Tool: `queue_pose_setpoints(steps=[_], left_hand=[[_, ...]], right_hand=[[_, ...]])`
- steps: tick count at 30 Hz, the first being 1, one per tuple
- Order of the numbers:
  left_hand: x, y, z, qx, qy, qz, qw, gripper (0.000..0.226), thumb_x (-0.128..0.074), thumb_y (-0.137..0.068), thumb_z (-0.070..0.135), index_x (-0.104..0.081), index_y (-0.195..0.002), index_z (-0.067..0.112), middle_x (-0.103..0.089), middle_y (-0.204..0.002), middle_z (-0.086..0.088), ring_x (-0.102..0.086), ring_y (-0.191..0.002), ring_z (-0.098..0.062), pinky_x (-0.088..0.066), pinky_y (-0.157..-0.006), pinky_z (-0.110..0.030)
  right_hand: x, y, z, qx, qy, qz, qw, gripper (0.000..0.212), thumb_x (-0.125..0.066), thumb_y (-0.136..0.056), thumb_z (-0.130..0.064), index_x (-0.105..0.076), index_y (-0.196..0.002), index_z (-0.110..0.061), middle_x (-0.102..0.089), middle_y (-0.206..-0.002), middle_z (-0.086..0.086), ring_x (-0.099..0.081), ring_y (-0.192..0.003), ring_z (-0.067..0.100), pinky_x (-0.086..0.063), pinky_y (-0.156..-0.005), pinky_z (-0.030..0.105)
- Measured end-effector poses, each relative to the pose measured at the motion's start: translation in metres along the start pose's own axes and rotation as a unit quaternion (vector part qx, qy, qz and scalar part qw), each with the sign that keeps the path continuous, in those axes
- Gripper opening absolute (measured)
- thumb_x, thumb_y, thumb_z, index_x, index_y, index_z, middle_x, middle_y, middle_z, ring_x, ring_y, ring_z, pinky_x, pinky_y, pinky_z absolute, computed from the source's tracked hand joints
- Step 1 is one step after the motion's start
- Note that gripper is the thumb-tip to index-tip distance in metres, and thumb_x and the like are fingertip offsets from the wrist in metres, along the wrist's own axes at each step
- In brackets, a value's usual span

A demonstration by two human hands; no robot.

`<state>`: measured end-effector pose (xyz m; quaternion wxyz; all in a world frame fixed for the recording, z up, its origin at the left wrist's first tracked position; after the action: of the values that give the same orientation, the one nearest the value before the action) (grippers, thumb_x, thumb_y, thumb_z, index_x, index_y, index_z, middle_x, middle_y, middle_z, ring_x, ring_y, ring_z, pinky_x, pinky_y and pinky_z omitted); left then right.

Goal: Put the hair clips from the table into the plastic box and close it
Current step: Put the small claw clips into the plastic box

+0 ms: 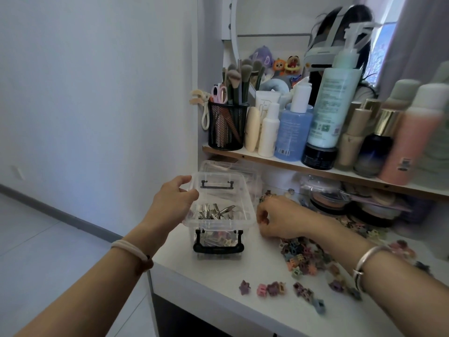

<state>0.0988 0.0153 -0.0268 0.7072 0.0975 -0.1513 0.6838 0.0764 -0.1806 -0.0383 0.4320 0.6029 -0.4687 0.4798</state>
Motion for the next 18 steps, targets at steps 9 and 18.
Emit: queue_pose_setpoints(steps=[9, 18], left_hand=[[-0.005, 0.000, 0.003, -0.007, -0.014, -0.002, 1.000, 0.043, -0.048, -0.091, 0.013, -0.045, -0.134, 0.017, -0.057, -0.093, -0.007, -0.053, -0.068, -0.016, -0.040, -0.055, -0.023], [-0.005, 0.001, 0.003, -0.016, -0.015, 0.004, 1.000, 0.043, -0.048, -0.091, 0.013, -0.045, -0.134, 0.017, -0.056, -0.093, -0.007, -0.052, -0.068, -0.017, -0.041, -0.058, -0.025]], right_hand=[[0.067, 0.015, -0.025, 0.036, -0.378, 0.122, 0.917, 0.005, -0.065, -0.083, -0.015, -0.065, -0.082, -0.020, -0.065, -0.075, -0.007, -0.062, -0.060, -0.001, -0.050, -0.058, 0.007], [0.051, -0.006, 0.016, -0.099, -0.225, 0.151, 0.957, 0.023, -0.055, -0.090, -0.011, -0.065, -0.111, -0.011, -0.065, -0.114, 0.005, -0.059, -0.088, 0.014, -0.045, -0.080, 0.024]])
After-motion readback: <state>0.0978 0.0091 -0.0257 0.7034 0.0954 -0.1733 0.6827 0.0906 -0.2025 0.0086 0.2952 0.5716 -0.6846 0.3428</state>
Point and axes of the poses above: each hand's wrist, its own y-axis away from the middle knuckle, its own x-axis out of the back of the hand, z = x × y, the point moved 4 cm from there along -y, towards the middle knuckle
